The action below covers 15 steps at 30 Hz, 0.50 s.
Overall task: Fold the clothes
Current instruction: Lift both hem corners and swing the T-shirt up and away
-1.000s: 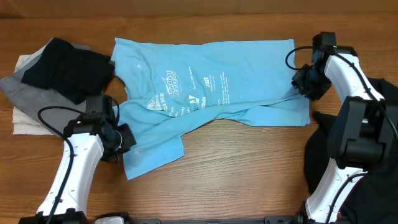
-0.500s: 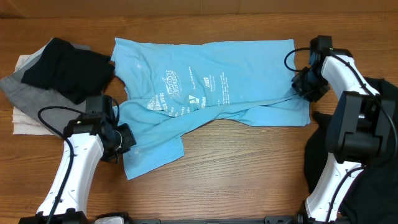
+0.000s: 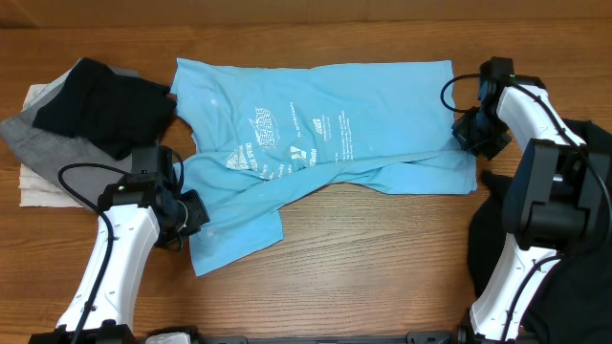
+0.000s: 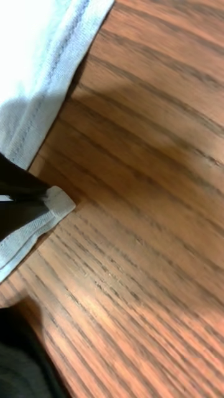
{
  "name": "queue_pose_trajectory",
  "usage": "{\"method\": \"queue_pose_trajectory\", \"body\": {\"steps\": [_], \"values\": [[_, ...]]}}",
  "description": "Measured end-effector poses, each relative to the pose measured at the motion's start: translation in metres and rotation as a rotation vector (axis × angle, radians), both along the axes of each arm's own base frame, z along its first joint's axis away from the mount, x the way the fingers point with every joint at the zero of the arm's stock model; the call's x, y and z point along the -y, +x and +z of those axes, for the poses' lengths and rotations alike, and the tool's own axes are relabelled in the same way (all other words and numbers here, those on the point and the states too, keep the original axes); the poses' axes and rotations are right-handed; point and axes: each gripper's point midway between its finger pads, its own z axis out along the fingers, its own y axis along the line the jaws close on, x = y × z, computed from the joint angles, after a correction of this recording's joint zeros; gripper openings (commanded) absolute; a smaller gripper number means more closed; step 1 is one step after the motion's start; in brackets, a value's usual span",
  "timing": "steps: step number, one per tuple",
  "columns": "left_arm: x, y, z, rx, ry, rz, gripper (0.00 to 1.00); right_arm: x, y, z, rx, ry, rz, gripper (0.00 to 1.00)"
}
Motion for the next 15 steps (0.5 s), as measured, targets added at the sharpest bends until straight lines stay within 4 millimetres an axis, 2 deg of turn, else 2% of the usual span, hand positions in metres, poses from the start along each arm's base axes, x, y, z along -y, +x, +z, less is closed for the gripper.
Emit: {"method": "queue_pose_trajectory", "body": {"steps": [5,9,12,14,15], "values": [[0.000,0.004,0.001,0.017,0.001,0.000,0.04,0.000,-0.006,0.002,-0.030,0.005,-0.002,0.04],[0.004,0.011,0.004,0.044,-0.020,-0.021,0.04,0.004,-0.020,0.011,-0.097,0.019,-0.015,0.04],[0.009,0.021,0.019,0.075,-0.051,-0.051,0.04,0.012,-0.017,0.034,-0.094,0.026,-0.013,0.04],[0.014,0.031,0.039,0.108,-0.074,-0.077,0.04,0.016,-0.014,0.062,-0.067,0.025,0.017,0.04],[0.017,0.041,0.057,0.146,-0.090,-0.102,0.04,0.017,-0.011,0.087,-0.027,0.020,0.038,0.04]]}}
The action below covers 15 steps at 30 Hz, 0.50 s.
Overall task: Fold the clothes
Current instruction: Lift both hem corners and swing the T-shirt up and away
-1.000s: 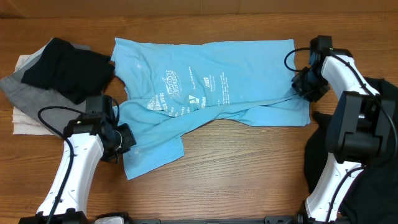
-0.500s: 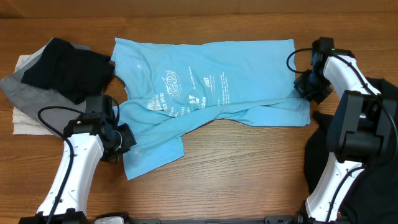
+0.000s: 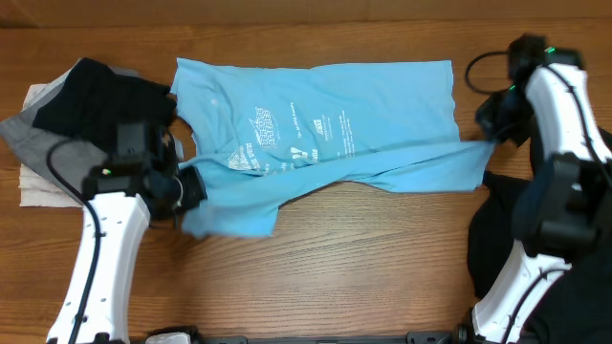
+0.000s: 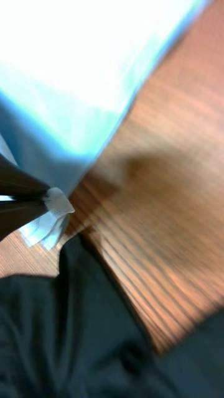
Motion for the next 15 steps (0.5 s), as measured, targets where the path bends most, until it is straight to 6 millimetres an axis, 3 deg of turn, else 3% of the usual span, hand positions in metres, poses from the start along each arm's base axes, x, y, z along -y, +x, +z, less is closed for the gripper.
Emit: {"method": "queue_pose_trajectory", "body": {"steps": [4,8,9,15], "values": [[0.009,0.013,0.057,0.076,-0.029,-0.086,0.04,-0.003,-0.005,0.082,0.146,-0.026,0.083,0.04],[0.011,0.019,0.116,0.169,-0.023,-0.141,0.04,-0.007,-0.028,0.160,0.317,-0.070,0.133,0.04],[0.010,0.022,0.138,0.213,-0.016,-0.148,0.04,-0.008,-0.034,0.175,0.354,-0.079,0.140,0.04],[-0.004,0.014,0.223,0.372,0.021,-0.125,0.04,0.003,-0.071,0.251,0.584,-0.163,0.120,0.04]]}}
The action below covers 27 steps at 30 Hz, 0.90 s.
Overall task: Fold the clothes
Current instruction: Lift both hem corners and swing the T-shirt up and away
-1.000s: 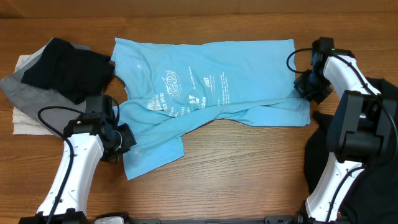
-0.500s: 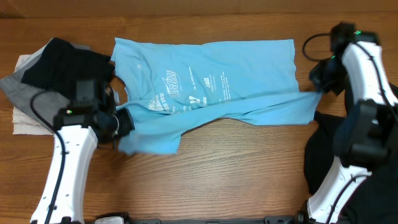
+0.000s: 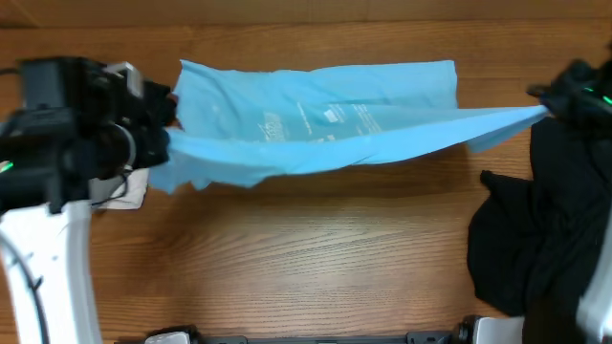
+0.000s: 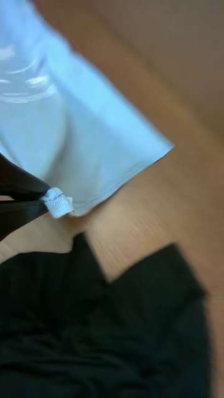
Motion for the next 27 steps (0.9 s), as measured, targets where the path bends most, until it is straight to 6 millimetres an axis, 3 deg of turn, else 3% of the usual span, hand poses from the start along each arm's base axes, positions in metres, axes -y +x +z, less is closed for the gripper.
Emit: {"method": "queue_pose_trajectory", "body": {"steps": [4,9,12,14,18,21,27], "values": [[-0.012,-0.011,0.049,0.133,0.022,0.043,0.04,-0.003,-0.030,0.054,0.183,-0.068,0.007,0.04],[-0.017,-0.028,0.091,0.278,0.051,0.074,0.04,-0.012,-0.058,0.111,0.396,-0.141,0.022,0.04],[-0.015,-0.037,0.107,0.340,0.059,0.077,0.04,-0.015,-0.067,0.132,0.474,-0.179,0.038,0.04],[-0.014,-0.038,0.113,0.364,0.054,0.076,0.04,-0.017,-0.067,0.134,0.483,-0.186,0.054,0.04],[-0.012,-0.026,0.111,0.361,0.034,0.062,0.04,-0.017,-0.047,0.123,0.441,-0.176,0.098,0.04],[-0.011,-0.003,0.103,0.336,0.001,0.035,0.04,-0.014,-0.015,0.099,0.368,-0.149,0.144,0.04],[-0.003,0.096,0.079,0.358,-0.050,-0.063,0.04,-0.001,0.083,0.033,0.270,-0.067,0.224,0.04]]}}
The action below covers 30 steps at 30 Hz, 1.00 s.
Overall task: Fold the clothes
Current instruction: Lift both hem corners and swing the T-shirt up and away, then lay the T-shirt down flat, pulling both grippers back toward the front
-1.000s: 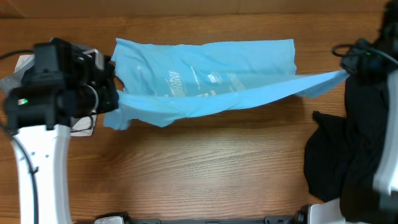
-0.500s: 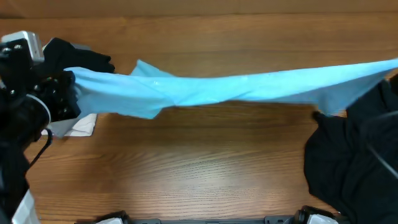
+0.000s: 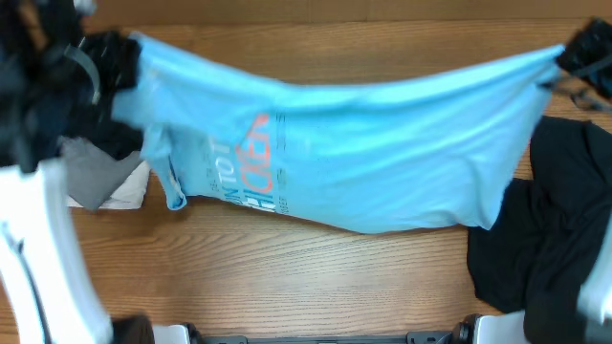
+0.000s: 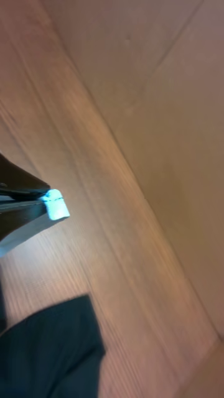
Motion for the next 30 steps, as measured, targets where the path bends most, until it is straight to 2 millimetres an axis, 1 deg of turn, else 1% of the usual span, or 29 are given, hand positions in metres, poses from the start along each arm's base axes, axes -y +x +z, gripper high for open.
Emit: {"method": "queue_pose_trajectory", "body": {"steps": [2,3,6,7,9,11,12,14,15,16,17,18,19,20,21,22,23,24,25,26,27,30], "values": [[0.006,0.042,-0.012,0.031,0.000,-0.033,0.04,0.005,0.034,-0.015,0.018,0.009,0.022,0.04],[0.010,0.066,-0.021,0.050,0.001,-0.050,0.04,0.006,0.054,-0.024,0.037,0.014,0.038,0.04],[0.014,0.110,-0.031,0.118,-0.005,-0.068,0.04,0.008,0.088,-0.030,0.099,0.011,0.066,0.04],[0.014,0.126,-0.032,0.153,-0.014,-0.066,0.04,0.007,0.099,-0.026,0.142,0.006,0.075,0.04],[0.013,0.144,-0.024,0.220,-0.029,-0.058,0.04,0.005,0.112,-0.012,0.221,-0.001,0.085,0.04],[0.009,0.154,-0.005,0.305,-0.054,-0.040,0.04,0.001,0.116,0.006,0.278,0.003,0.093,0.04],[0.006,0.156,0.008,0.345,-0.066,-0.030,0.04,0.000,0.116,0.019,0.306,0.001,0.095,0.04],[0.000,0.152,0.046,0.435,-0.085,-0.013,0.04,-0.002,0.112,0.046,0.354,-0.007,0.094,0.04],[-0.003,0.147,0.067,0.480,-0.090,-0.007,0.04,-0.001,0.107,0.063,0.380,-0.013,0.090,0.04],[-0.007,0.139,0.090,0.528,-0.094,-0.006,0.04,-0.002,0.102,0.080,0.405,-0.020,0.087,0.04],[-0.010,0.129,0.115,0.583,-0.092,-0.010,0.04,-0.002,0.093,0.104,0.445,-0.031,0.081,0.04],[-0.012,0.121,0.130,0.612,-0.092,-0.014,0.04,-0.002,0.087,0.114,0.457,-0.037,0.076,0.04],[-0.013,0.109,0.148,0.642,-0.094,-0.020,0.04,-0.001,0.078,0.127,0.473,-0.046,0.067,0.04],[-0.013,0.097,0.161,0.659,-0.095,-0.029,0.04,0.000,0.068,0.137,0.478,-0.056,0.057,0.04],[-0.013,0.086,0.169,0.660,-0.097,-0.036,0.04,0.000,0.058,0.143,0.475,-0.065,0.050,0.04],[-0.011,0.075,0.173,0.648,-0.099,-0.045,0.04,0.002,0.049,0.146,0.463,-0.073,0.041,0.04],[-0.008,0.066,0.172,0.622,-0.106,-0.057,0.04,0.002,0.041,0.147,0.449,-0.081,0.034,0.04],[-0.004,0.058,0.166,0.576,-0.116,-0.071,0.04,0.004,0.033,0.141,0.412,-0.085,0.020,0.04],[0.000,0.052,0.155,0.518,-0.127,-0.083,0.04,0.005,0.027,0.131,0.363,-0.085,0.009,0.04],[0.006,0.047,0.140,0.444,-0.138,-0.097,0.04,0.006,0.021,0.118,0.302,-0.078,-0.002,0.04],[0.011,0.042,0.120,0.356,-0.149,-0.110,0.04,0.007,0.017,0.104,0.248,-0.071,-0.011,0.04],[0.030,0.030,0.049,0.068,-0.166,-0.155,0.04,0.009,0.010,0.049,0.041,-0.034,-0.025,0.04]]}}
